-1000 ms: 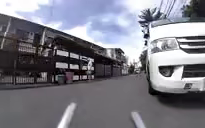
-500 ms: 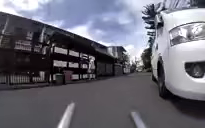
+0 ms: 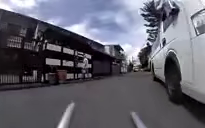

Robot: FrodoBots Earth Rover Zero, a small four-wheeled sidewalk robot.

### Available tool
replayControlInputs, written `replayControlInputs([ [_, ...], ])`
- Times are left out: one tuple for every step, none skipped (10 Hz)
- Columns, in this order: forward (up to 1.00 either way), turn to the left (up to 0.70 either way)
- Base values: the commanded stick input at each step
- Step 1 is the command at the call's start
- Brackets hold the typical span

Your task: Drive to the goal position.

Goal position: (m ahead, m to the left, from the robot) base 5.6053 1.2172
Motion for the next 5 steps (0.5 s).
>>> replayControlInputs([
  [1.00,-0.40],
  [1.00,-0.40],
  [1.00,-0.07],
  [1.00,0.00],
  [1.00,0.00],
])
